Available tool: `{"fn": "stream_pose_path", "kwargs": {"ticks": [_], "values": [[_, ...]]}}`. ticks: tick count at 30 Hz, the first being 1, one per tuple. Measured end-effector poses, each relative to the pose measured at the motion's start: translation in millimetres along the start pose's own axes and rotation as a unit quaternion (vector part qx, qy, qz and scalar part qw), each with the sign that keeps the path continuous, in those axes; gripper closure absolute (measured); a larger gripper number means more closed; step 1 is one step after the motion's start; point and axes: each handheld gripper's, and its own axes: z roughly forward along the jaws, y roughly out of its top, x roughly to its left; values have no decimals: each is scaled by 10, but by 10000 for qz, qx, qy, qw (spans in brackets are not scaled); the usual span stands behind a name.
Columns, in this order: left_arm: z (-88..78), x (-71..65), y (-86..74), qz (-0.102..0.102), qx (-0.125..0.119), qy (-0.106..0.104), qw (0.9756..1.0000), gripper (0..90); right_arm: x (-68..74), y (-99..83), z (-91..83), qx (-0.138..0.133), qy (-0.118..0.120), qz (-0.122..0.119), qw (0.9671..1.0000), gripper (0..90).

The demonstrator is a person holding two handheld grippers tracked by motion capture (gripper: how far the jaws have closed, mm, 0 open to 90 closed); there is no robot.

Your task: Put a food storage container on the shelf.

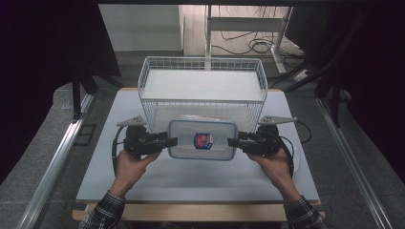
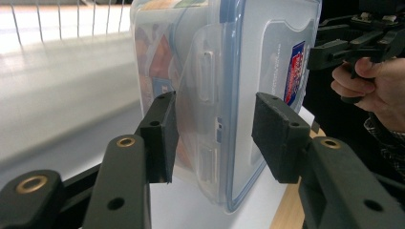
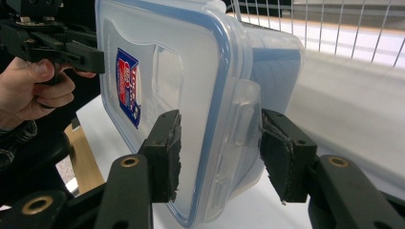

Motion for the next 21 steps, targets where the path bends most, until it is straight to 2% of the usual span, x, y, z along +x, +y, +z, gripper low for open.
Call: {"fn": "stream_pose_path", "kwargs": {"ticks": [7,21], "values": [[-41,-6,256,117,-96,14,9999,520,-4,218,-54,-63,-34,-103,9999,505],[-123,45,771,322,-339,70,9989,519,-49,724,-105,-361,-129,-311,9988,504]]}}
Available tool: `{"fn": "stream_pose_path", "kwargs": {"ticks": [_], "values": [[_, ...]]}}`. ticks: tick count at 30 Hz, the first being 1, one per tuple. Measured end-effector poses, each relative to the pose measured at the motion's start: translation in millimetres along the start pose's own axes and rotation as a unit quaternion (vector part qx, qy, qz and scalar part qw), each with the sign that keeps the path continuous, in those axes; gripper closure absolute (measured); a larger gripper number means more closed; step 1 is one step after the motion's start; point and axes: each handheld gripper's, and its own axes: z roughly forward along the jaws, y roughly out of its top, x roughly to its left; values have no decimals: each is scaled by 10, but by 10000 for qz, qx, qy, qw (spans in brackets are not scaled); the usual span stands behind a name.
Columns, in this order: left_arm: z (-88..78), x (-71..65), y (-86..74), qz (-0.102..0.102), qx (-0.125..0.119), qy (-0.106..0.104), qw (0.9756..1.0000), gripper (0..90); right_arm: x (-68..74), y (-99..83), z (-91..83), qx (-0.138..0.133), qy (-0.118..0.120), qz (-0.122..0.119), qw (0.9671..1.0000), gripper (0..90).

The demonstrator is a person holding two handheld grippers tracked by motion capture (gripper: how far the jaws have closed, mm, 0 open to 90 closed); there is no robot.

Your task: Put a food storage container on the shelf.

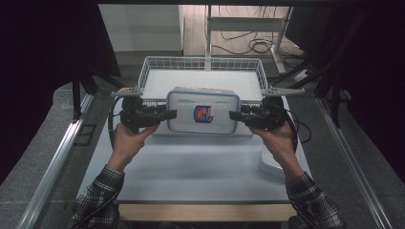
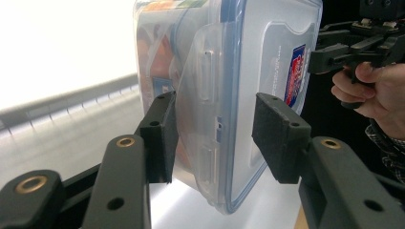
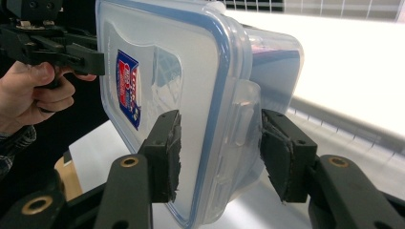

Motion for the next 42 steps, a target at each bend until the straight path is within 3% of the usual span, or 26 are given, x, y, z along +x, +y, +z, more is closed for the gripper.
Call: {"fn": "stream_pose_path", "kwargs": {"ticks": [7,23,31,42], "values": [[12,57,235,66,-88,6,9999,520,-81,278,3,-157,-52,-26,9999,500],[160,301,577,-122,-118,26,9999,518,-335,646,134,-255,-197,173,9993,488],[286,472,619,-249,-22,50,9997,513,-489,687,254,-199,-249,347,9989,483],[342,503,673,-352,-139,242,9990,493,-559,715,325,-273,-393,503,9976,474]]}}
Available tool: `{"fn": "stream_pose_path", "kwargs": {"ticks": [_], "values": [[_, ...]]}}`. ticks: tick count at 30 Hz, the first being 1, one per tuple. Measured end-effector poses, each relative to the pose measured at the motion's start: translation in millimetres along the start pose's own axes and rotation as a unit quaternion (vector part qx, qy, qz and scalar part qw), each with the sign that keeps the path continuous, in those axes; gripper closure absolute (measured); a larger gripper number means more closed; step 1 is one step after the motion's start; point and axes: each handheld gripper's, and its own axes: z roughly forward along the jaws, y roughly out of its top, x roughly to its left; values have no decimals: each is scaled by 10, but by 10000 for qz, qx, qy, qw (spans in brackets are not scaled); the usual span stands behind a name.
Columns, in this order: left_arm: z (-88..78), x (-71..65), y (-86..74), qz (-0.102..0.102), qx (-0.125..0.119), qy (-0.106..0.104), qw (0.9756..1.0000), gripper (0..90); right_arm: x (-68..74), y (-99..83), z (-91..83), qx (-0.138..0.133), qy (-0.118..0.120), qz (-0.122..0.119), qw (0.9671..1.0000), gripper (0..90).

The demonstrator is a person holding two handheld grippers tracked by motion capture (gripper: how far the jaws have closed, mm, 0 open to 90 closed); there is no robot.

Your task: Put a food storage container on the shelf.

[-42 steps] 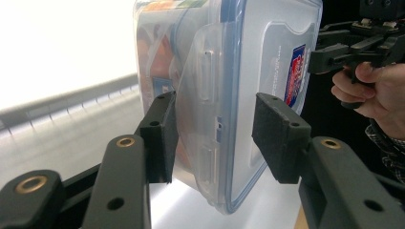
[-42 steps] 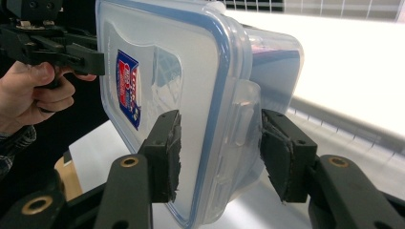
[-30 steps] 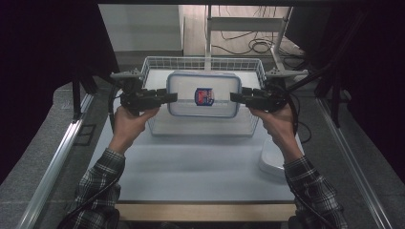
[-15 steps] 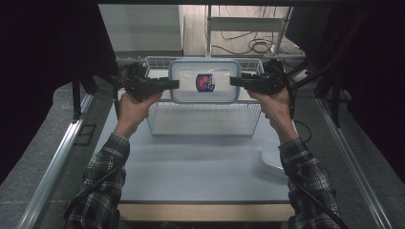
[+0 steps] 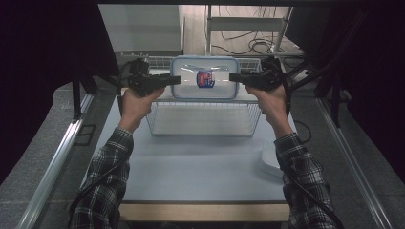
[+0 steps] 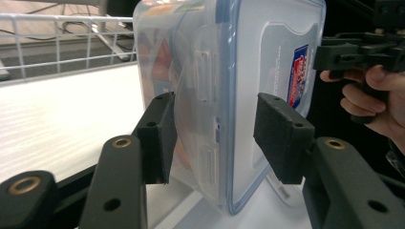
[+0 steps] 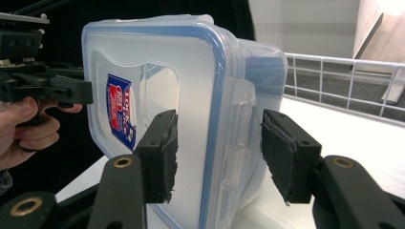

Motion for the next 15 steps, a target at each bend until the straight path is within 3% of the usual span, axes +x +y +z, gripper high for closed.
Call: {"fn": "stream_pose_path", "kwargs": {"ticks": [10,12,15], "values": [[20,-10,80,-4,-158,172,9997,494,-43,40,50,-75,-98,191,9997,469],[30,-28,95,19,-145,228,9996,494,-40,55,53,-116,-185,129,9997,519],[49,-32,105,24,-131,290,9995,486,-11,66,80,-6,-403,-17,9992,523]]}}
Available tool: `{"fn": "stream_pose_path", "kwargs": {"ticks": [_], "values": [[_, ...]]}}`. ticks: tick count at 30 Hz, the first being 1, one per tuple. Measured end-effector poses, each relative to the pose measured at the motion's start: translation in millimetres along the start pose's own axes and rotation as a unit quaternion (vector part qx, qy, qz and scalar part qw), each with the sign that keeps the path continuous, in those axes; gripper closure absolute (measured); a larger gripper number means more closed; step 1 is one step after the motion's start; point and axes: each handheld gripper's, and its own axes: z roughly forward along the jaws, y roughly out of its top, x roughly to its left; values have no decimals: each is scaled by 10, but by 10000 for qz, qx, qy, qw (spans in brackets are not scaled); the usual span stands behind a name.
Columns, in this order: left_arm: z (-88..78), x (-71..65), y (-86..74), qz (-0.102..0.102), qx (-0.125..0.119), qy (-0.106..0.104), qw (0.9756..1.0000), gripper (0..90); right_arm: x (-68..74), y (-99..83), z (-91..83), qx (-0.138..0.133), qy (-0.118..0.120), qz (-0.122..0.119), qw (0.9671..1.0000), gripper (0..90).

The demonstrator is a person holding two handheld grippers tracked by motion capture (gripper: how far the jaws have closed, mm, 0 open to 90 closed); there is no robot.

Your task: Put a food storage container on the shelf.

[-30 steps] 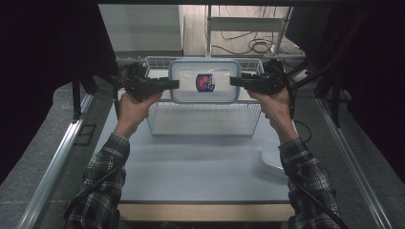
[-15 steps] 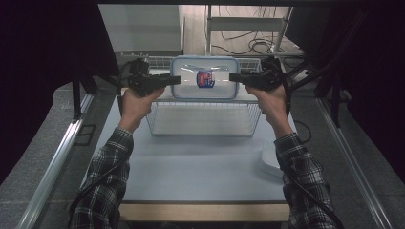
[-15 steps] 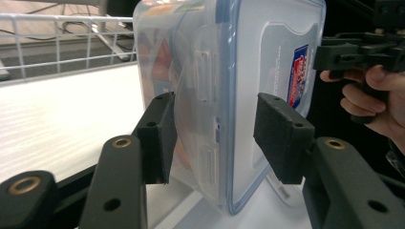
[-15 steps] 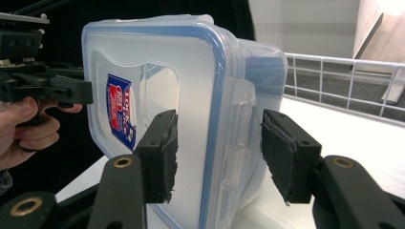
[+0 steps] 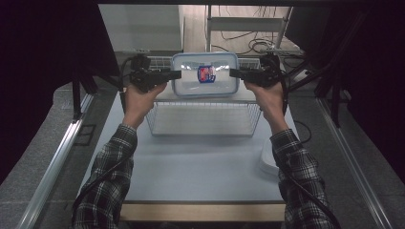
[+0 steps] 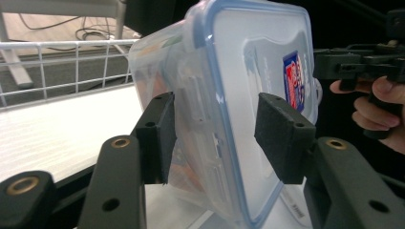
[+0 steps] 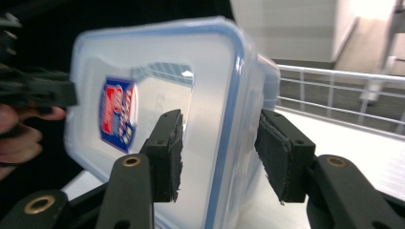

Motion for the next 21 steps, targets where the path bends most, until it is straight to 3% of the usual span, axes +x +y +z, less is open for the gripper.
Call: {"fn": "stream_pose_path", "kwargs": {"ticks": [1,5,9,11,21], "values": [[5,9,4,-16,5,6,10000,484,6,-4,13,41,-45,-57,10000,521],[30,25,35,4,48,109,9999,475,-29,-22,36,33,18,128,9999,526],[69,32,77,110,284,436,9986,471,-31,-38,70,129,-114,27,9998,538],[93,54,70,165,337,479,9982,510,-38,-37,75,116,-115,122,9998,536],[99,75,41,37,255,424,9988,512,-22,-27,99,122,-257,78,9996,559]]}}
